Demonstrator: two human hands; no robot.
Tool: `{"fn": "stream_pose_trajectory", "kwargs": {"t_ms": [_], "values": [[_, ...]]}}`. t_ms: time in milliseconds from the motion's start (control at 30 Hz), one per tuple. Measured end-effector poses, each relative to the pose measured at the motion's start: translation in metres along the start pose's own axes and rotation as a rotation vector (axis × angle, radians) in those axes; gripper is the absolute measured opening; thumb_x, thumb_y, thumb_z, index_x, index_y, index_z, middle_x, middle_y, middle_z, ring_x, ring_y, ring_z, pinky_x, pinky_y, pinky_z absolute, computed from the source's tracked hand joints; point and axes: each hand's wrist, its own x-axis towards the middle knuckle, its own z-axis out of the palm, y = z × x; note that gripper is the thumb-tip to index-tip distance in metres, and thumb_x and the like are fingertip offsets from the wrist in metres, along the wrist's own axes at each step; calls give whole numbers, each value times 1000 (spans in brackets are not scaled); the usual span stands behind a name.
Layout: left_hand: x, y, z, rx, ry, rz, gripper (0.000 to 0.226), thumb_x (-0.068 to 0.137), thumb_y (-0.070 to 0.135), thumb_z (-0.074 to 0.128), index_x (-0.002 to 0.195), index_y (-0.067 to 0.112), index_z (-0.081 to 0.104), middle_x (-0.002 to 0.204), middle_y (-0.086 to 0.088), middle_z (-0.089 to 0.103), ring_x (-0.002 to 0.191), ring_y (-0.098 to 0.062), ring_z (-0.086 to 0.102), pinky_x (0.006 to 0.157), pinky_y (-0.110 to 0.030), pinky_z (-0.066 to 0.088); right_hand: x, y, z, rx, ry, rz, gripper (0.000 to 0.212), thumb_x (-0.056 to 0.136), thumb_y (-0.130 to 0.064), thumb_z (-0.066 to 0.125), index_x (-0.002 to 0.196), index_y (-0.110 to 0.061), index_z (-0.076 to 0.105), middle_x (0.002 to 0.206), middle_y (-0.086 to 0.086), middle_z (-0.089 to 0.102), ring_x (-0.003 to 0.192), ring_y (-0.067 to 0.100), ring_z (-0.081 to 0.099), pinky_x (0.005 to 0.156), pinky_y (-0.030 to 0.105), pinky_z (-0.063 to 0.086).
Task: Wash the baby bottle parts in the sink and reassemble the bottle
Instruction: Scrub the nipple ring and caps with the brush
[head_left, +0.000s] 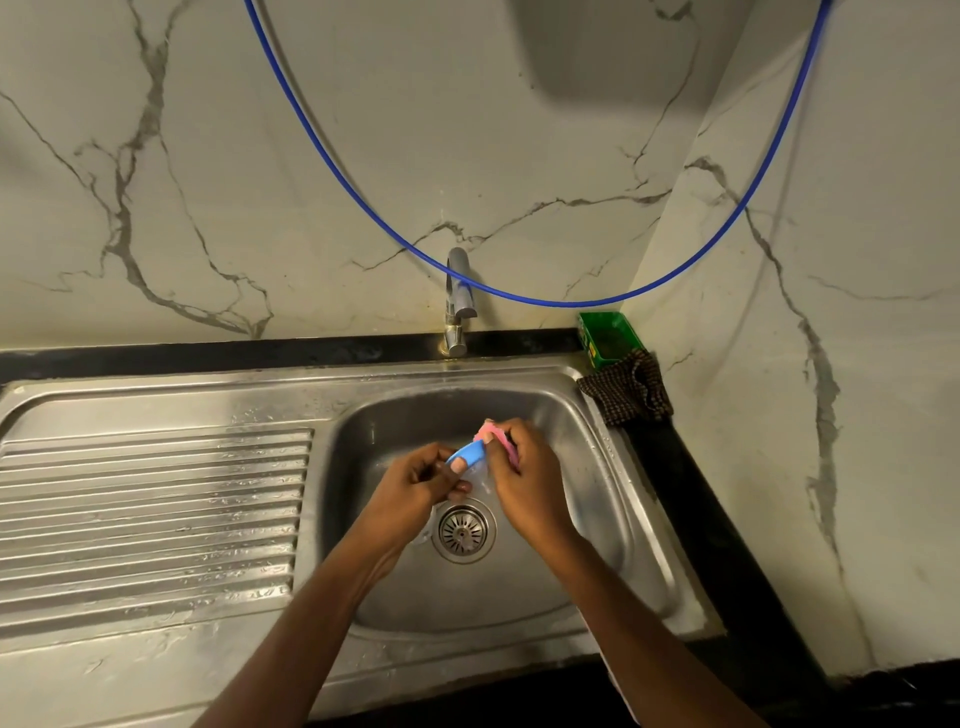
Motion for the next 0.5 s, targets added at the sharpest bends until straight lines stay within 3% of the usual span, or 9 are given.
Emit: {"fn": "stream_pose_trajectory", "kwargs": {"t_ms": [133, 233, 333, 500], "values": [[-3, -3, -4, 11, 22, 23, 19, 94, 8, 58, 104, -6, 66, 88, -19, 69, 79, -16, 67, 75, -23, 54, -1, -3, 2, -42, -94, -148, 12, 96, -22, 52, 89, -13, 56, 90, 3, 57, 83, 11, 57, 72, 25, 47], [-4, -2, -3, -3, 34, 26, 17, 94, 7, 58, 104, -3, 68, 82, -10, 70, 75, -12, 68, 72, -20, 54, 3, -2, 0, -45, -41, -115, 10, 96, -19, 51, 91, -13, 58, 92, 2, 59, 86, 11, 58, 76, 24, 46], [-5, 3, -5, 10, 15, 31, 18, 94, 9, 58, 104, -1, 69, 87, -12, 72, 78, -13, 69, 75, -22, 55, -3, -8, 0, -16, -85, -175, 10, 97, -17, 51, 93, -11, 58, 91, -1, 56, 85, 3, 55, 75, 15, 41], [-8, 6, -5, -8, 11, 36, 17, 94, 9, 58, 105, 1, 69, 85, -9, 73, 79, -13, 69, 75, -21, 55, 2, -9, -3, -21, -73, -189, 13, 97, -17, 50, 97, -8, 59, 94, 1, 60, 88, 4, 56, 75, 15, 43]]}}
